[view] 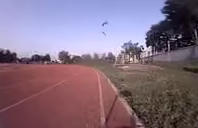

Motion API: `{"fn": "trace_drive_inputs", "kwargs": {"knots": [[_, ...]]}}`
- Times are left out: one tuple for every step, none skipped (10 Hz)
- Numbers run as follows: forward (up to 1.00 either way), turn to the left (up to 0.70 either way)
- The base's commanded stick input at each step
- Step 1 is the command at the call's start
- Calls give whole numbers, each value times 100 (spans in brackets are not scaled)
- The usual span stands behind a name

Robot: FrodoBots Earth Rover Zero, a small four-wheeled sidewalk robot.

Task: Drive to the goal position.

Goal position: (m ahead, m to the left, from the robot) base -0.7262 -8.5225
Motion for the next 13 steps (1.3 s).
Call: {"fn": "trace_drive_inputs", "kwargs": {"knots": [[70,14],[70,14],[70,11],[70,3],[70,0],[70,0],[70,0],[70,0],[70,0],[70,0],[70,0],[70,0],[70,0]]}}
